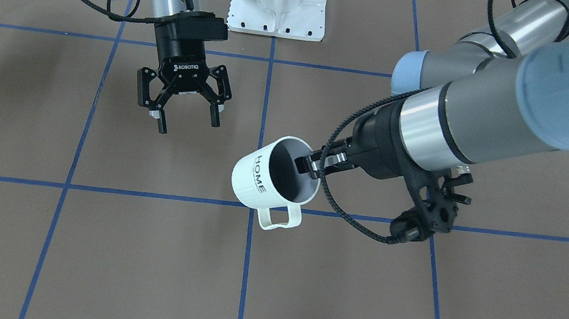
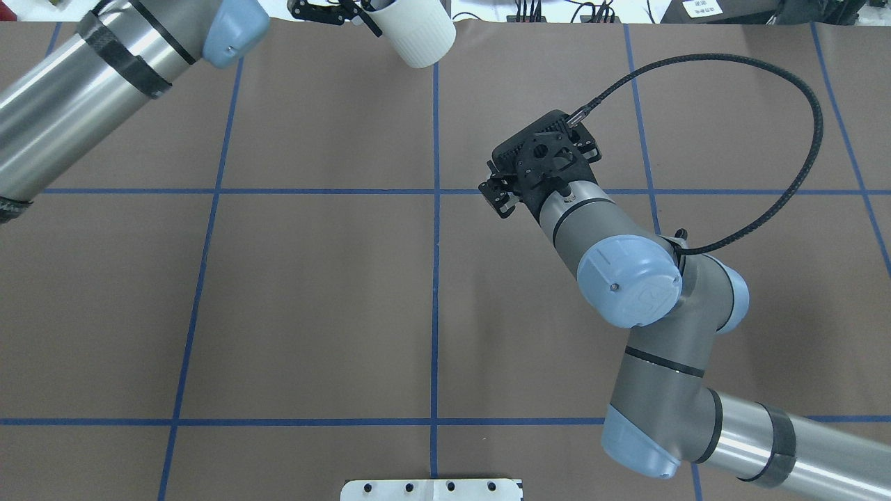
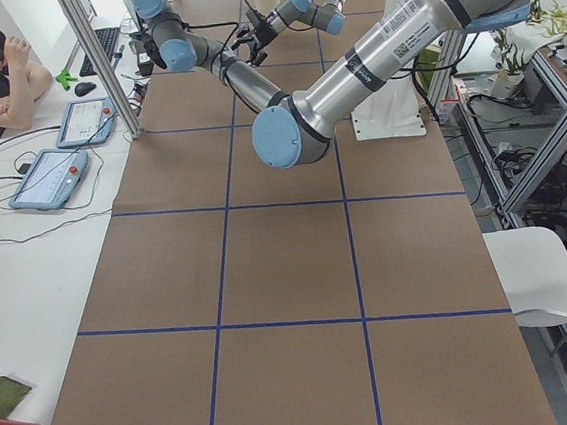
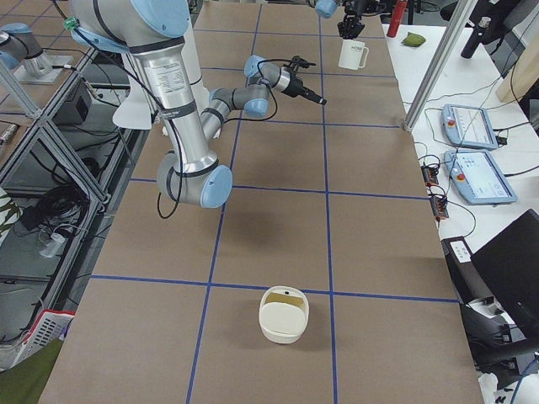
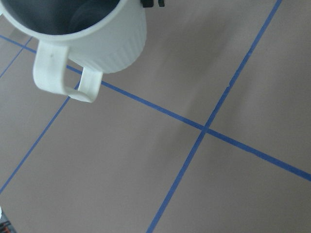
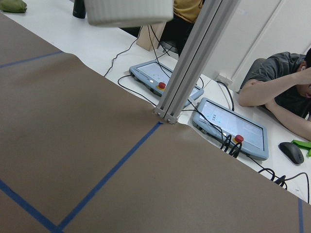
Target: Left arm hands cup to right arm to dump lemon
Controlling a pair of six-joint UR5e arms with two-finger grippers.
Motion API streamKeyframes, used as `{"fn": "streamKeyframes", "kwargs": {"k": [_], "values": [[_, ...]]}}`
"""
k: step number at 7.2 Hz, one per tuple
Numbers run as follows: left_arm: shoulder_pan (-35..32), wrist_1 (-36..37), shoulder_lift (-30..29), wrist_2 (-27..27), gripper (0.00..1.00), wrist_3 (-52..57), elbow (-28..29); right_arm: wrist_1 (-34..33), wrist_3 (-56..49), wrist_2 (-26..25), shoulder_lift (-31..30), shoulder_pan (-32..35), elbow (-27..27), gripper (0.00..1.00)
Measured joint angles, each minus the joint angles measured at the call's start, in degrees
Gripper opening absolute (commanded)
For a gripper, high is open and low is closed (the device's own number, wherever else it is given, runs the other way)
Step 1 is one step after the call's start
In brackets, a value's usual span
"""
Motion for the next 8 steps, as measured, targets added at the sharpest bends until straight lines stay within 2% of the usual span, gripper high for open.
{"fn": "streamKeyframes", "kwargs": {"k": [1, 2, 4, 5, 6, 8], "values": [[-1.37, 0.08, 0.97, 0.14, 0.00, 1.60, -0.04, -1.91, 0.37, 4.06, -0.10, 2.65, 0.01, 1.00], [-2.63, 0.12, 2.02, 0.27, 0.00, 3.36, -0.22, -4.25, 0.95, 10.60, -0.15, 6.67, -0.08, 1.00], [-4.78, 0.20, 4.23, 2.20, 0.00, 5.76, -0.81, -9.48, 0.76, 28.53, -0.22, 17.46, -2.00, 1.00], [-5.39, 0.24, 6.14, 3.84, 0.00, 7.57, -1.13, -10.75, 0.34, 35.81, -0.44, 21.92, -4.27, 1.00], [-6.03, 0.31, 8.35, 5.31, 0.00, 11.12, -1.35, -12.05, 0.10, 40.48, -0.93, 24.91, -6.13, 1.00], [-6.83, 0.86, 12.74, 11.56, 0.00, 19.31, -2.67, -15.98, -0.63, 45.67, -1.70, 28.76, -7.53, 1.00]]}}
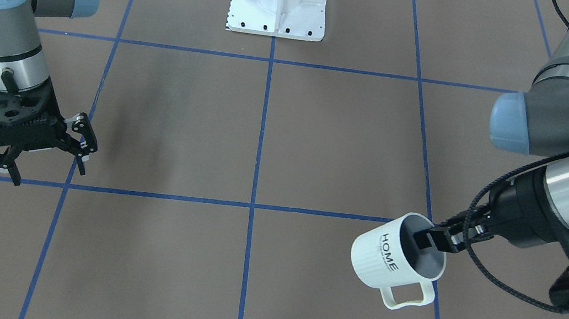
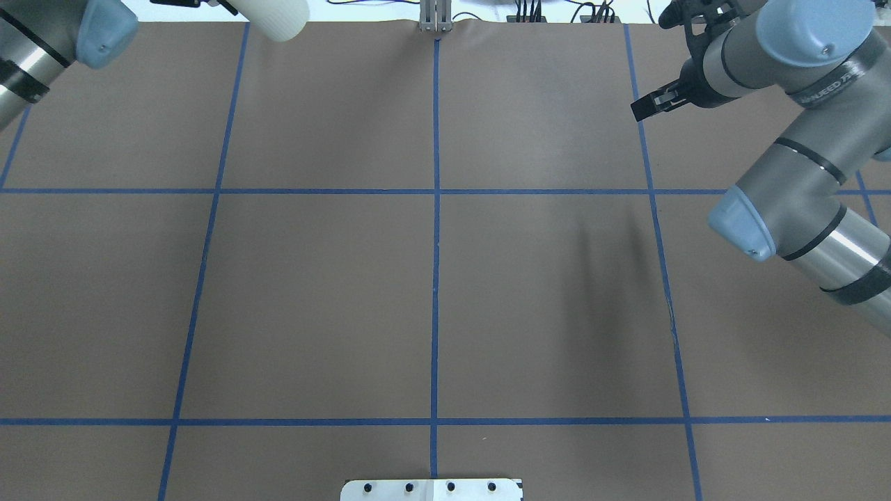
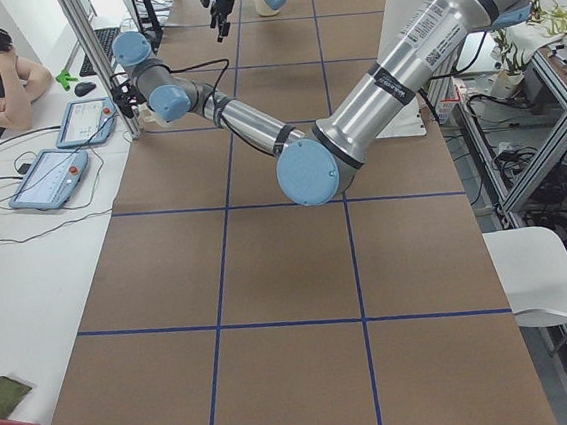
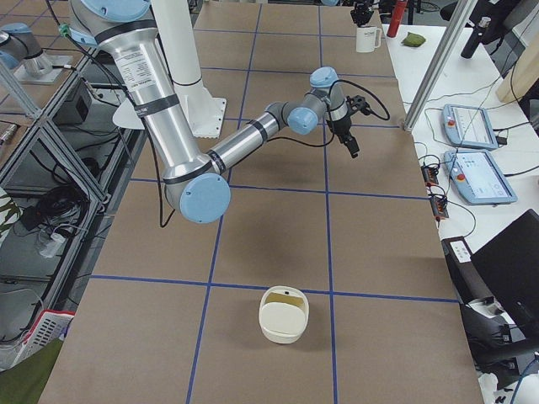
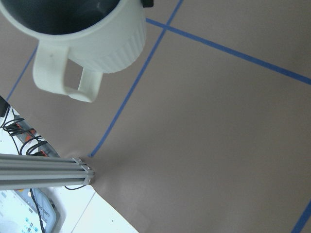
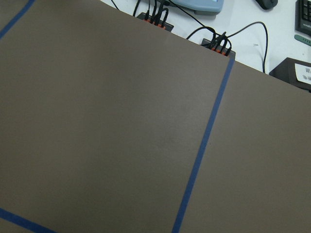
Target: Left arm hands cup to right arm to dump lemon
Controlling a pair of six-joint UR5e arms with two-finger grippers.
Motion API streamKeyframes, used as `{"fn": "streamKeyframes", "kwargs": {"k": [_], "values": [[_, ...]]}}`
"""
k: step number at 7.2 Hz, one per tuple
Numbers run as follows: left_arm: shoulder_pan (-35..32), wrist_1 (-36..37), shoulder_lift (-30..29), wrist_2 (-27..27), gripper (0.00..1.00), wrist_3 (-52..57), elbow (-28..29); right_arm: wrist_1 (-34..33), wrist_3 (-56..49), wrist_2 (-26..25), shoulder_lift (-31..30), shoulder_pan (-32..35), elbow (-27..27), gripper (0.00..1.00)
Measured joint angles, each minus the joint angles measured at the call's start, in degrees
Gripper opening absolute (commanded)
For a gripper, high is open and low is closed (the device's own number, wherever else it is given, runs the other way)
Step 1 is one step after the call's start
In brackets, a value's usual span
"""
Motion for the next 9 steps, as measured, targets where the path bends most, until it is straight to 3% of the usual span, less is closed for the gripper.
{"fn": "streamKeyframes", "kwargs": {"k": [2, 4, 5, 7, 9], "values": [[-0.23, 8.65, 2.08, 10.52, 0.00, 13.87, -3.53, -2.16, -1.70, 5.64, -0.95, 3.82, -0.19, 1.00], [-0.48, 27.49, 2.86, 20.22, 0.00, 32.09, -9.90, -6.50, -2.83, 10.29, -1.70, 7.04, -0.31, 1.00], [-0.41, 32.88, 5.64, 22.66, 0.00, 38.80, -12.65, -8.73, -5.04, 12.41, -2.20, 8.59, -0.36, 1.00], [-0.26, 35.14, 16.13, 22.65, 0.00, 49.28, -18.26, -14.20, -9.95, 16.94, -3.47, 11.88, -0.33, 1.00], [-0.29, 34.21, 26.43, 18.34, 0.00, 55.12, -23.26, -16.89, -16.33, 21.24, -6.11, 15.37, -0.25, 1.00]]}}
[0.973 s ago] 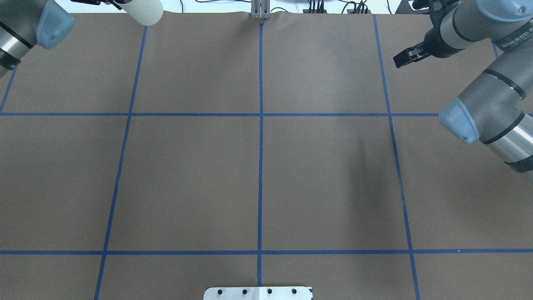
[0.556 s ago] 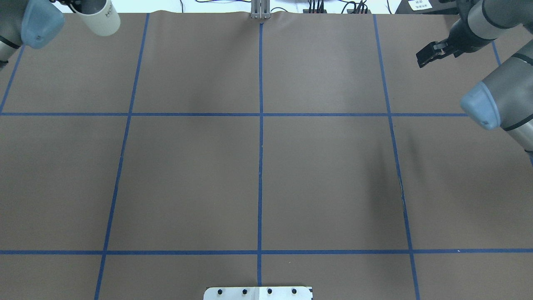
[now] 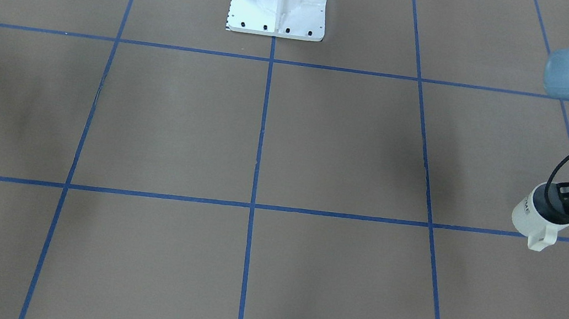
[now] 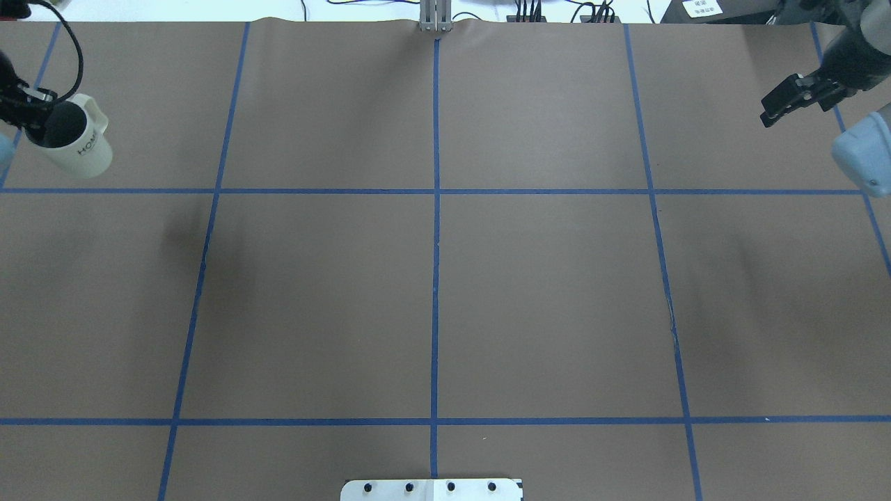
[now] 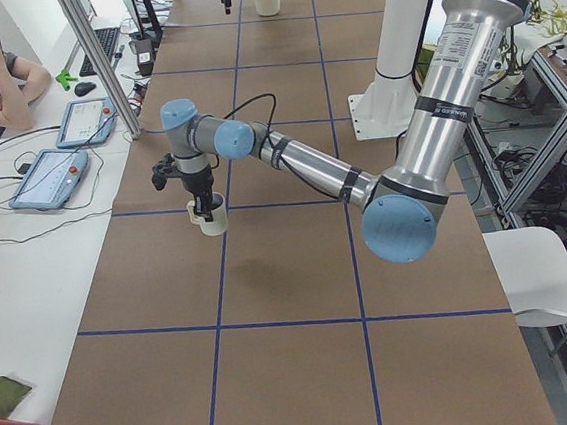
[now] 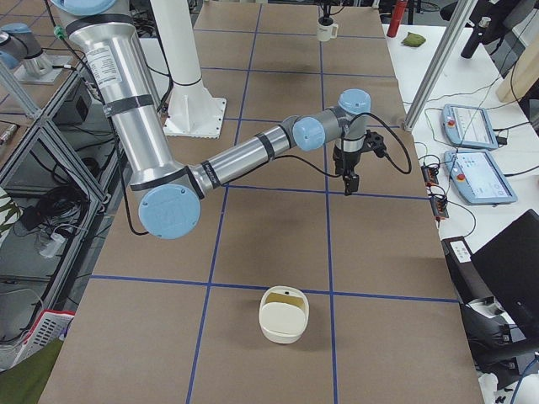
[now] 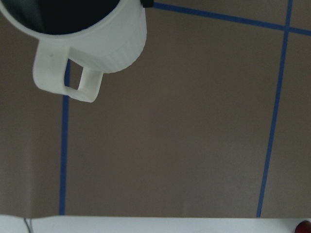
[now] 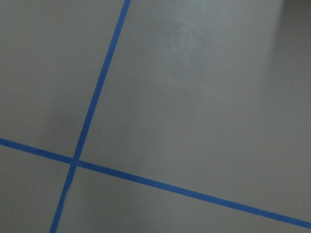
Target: Left arm hands cup to right arm to dump lemon
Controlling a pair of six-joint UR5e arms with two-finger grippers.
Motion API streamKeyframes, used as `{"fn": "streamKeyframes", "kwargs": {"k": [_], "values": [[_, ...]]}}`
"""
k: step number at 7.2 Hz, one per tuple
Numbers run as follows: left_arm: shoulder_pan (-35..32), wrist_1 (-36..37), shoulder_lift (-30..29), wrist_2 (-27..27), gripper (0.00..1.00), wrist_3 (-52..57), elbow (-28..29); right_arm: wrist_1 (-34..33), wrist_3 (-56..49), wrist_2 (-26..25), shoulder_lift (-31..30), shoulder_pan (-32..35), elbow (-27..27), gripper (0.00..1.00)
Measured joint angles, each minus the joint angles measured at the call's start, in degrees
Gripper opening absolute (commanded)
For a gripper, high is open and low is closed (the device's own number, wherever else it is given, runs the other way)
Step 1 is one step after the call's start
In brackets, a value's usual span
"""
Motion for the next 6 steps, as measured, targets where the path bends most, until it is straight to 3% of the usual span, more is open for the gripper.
{"fn": "streamKeyframes", "kwargs": {"k": [3, 6], "values": [[0.14, -1.08, 7.77, -8.48, 0.00, 0.90, -2.42, 0.32, -3.94, 8.46, -5.01, 4.97, 0.48, 1.00], [0.59, -10.05, 10.97, -10.33, 0.00, -8.99, -0.34, 0.56, -4.07, 12.08, -7.44, 6.85, 1.16, 1.00]]}}
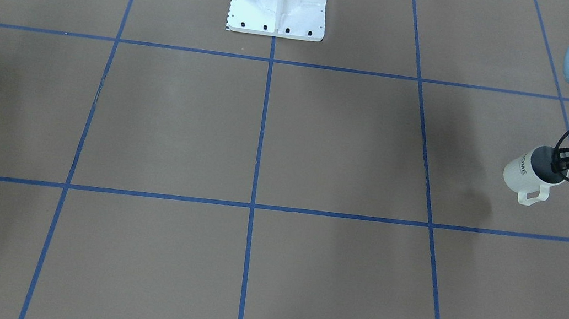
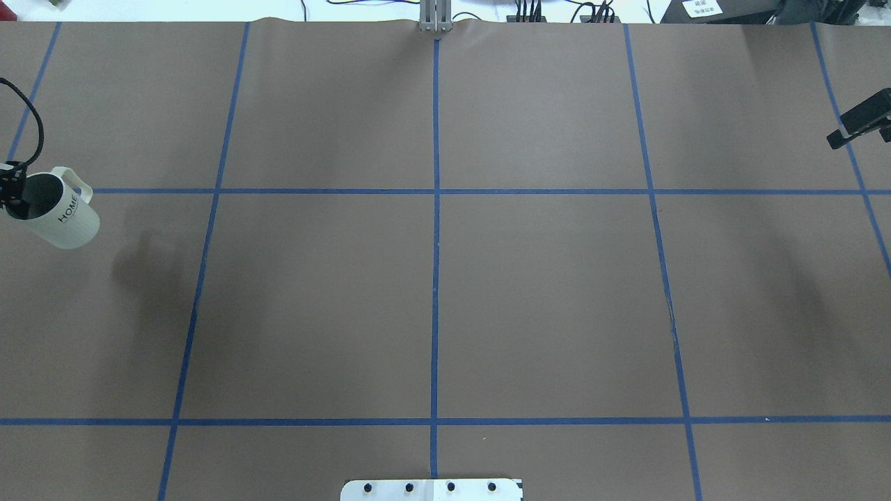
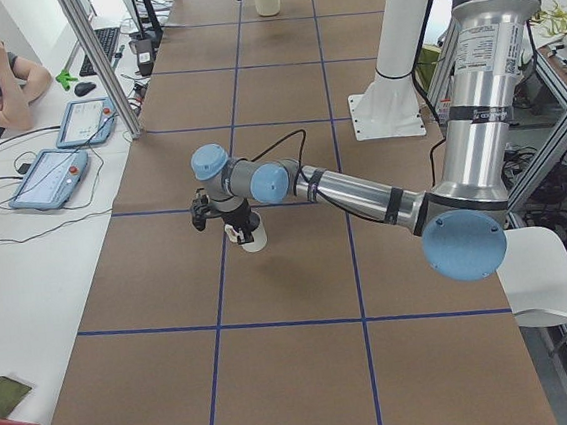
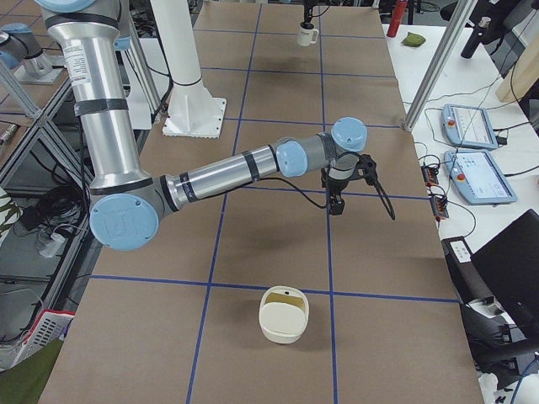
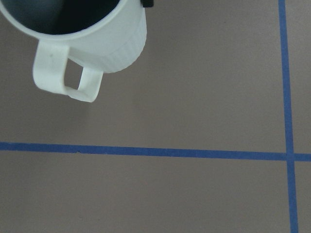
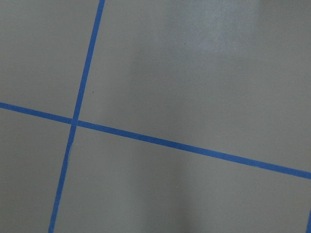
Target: Left arm hands cup to right arm to dump lemon
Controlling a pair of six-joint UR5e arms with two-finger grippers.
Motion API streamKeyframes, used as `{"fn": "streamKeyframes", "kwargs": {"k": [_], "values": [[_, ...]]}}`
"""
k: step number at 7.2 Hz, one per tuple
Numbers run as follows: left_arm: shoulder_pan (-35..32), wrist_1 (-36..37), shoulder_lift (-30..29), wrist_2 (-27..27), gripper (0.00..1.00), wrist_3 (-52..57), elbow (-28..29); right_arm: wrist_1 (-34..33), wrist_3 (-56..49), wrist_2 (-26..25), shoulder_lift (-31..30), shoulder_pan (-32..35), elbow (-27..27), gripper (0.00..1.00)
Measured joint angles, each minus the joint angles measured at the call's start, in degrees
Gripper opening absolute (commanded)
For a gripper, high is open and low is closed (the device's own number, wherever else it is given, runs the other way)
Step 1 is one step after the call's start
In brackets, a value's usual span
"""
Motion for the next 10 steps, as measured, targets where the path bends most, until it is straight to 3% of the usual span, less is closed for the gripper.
{"fn": "streamKeyframes", "kwargs": {"k": [3, 4, 5, 8, 10], "values": [[2.13, -5.67, 1.37, -0.54, 0.00, -7.89, 2.81, 0.02, -0.06, 2.22, -0.60, 1.29, 0.17, 1.00], [3.60, -5.96, 1.40, -1.01, 0.24, -9.72, 2.94, 0.02, -0.18, 2.85, -0.85, 1.80, 0.25, 1.00], [4.71, -6.06, 1.43, -1.18, 0.99, -10.79, 2.97, 0.00, -0.18, 2.94, -1.02, 2.12, 0.41, 1.00], [5.51, -8.51, 4.35, -0.87, 1.00, -10.80, 0.96, -0.55, -0.09, 2.03, -1.67, 2.62, 0.61, 1.00], [4.88, -9.74, 7.88, -0.96, 1.00, -10.43, -5.55, -0.58, -0.40, 1.47, -3.79, 4.38, 1.33, 1.00]]}}
